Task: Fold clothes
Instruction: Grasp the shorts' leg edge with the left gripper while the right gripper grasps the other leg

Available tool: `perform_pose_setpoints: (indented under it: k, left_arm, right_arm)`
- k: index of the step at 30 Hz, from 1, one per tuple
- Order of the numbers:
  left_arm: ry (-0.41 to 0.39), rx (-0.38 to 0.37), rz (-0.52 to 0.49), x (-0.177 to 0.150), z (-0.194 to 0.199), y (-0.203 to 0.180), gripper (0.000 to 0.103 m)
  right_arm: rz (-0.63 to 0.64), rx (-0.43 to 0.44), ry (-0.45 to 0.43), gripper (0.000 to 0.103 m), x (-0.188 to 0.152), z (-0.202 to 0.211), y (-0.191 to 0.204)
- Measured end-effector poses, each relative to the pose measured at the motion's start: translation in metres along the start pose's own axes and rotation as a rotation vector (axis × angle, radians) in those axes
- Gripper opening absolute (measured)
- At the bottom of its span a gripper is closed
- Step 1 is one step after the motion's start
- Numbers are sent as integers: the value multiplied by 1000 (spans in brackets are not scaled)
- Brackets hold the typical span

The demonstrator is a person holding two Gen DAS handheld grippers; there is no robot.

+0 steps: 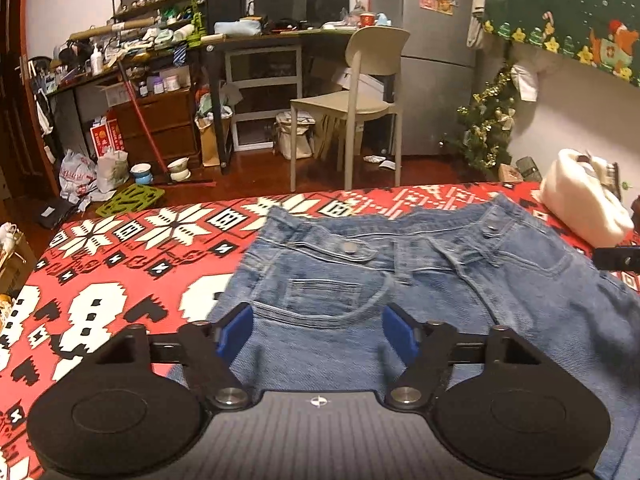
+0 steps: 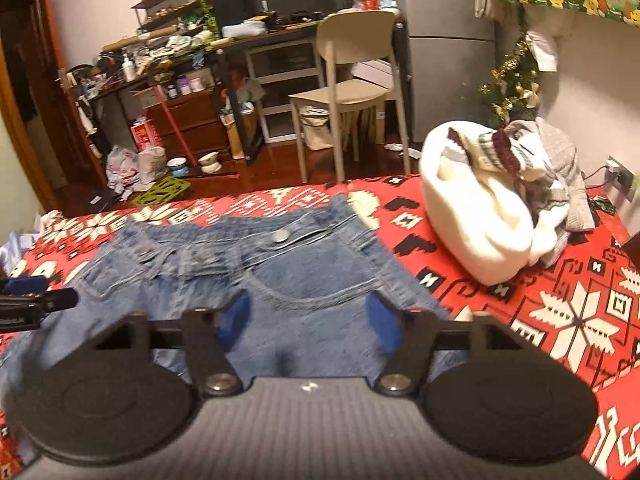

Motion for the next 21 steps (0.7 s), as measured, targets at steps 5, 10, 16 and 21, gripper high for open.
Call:
perform_pose_setpoints:
  k: [5,10,16,21]
  left_arm:
    - [49,-21,93,-8,-16,23,39]
    - [47,-13,110,4,-25,39,37]
    - [22,-29,97,40,-45,65,47]
    - [68,-136,93,65,-86,79,47]
  right_arm:
    - [-47,-16,19,31,4,-16,-17]
    - [-57,-27,17,31,21,-33,-29]
    - [-50,9,48,27,51,-69,-33]
    - [-20,30,99,22,73,-109,-33]
Point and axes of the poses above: each gripper's, at about its wrist camera, not at the fingertips, and z roughly against the way its jaws point, y to its left, x to its top, the point moved 2 cm from there along -z, roughly the way its jaws point, and after that the axes turned 2 degrees about -z, right-handed, at the moved point
